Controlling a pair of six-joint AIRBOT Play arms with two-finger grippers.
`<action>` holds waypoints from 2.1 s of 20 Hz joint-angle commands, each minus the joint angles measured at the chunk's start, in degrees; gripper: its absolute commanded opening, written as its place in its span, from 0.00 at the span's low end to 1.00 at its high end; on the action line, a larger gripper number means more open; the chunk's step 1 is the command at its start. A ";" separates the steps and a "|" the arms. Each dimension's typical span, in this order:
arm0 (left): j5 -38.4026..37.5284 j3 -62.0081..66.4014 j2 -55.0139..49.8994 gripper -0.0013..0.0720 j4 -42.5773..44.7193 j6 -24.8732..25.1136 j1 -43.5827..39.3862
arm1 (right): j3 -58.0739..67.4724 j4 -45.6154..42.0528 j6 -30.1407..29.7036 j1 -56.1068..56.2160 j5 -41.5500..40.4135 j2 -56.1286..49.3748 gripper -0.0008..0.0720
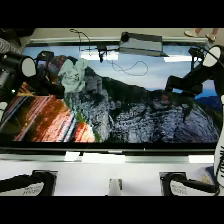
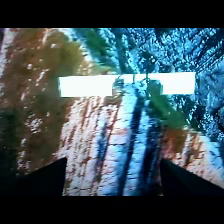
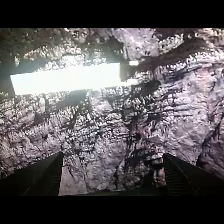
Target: Fold the shirts.
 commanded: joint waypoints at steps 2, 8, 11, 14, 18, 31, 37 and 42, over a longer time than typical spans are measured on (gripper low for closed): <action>0.00 -0.02 -0.02 1.00 0.00 0.02 0.00 | 0.04 0.02 0.00 0.07 0.00 -0.02 0.93; 0.00 -0.02 -0.02 1.00 0.00 0.02 0.00 | 0.04 0.02 0.00 0.07 0.00 0.00 0.93; 0.00 -0.02 -0.02 1.00 0.00 0.02 0.00 | 0.04 0.02 0.00 0.07 0.00 -0.02 0.93; 0.02 -0.02 -0.02 1.00 0.00 0.02 0.00 | 0.04 0.02 0.00 0.07 0.02 -0.02 0.93; 10.29 -0.17 -0.09 1.00 -0.44 -1.31 0.00 | 0.04 0.09 0.00 0.07 -0.04 -0.02 0.93; 23.39 14.84 -29.77 1.00 -4.13 -4.55 8.46 | 0.04 5.18 0.02 0.07 -6.67 -0.02 0.93; 29.33 14.84 -36.24 1.00 -4.26 -6.01 7.52 | 0.04 10.43 -1.38 0.09 -6.56 -0.07 0.93; 29.22 15.17 -36.83 0.07 -3.87 -6.12 7.61 | 0.02 13.27 -2.21 0.09 -6.51 -0.07 0.93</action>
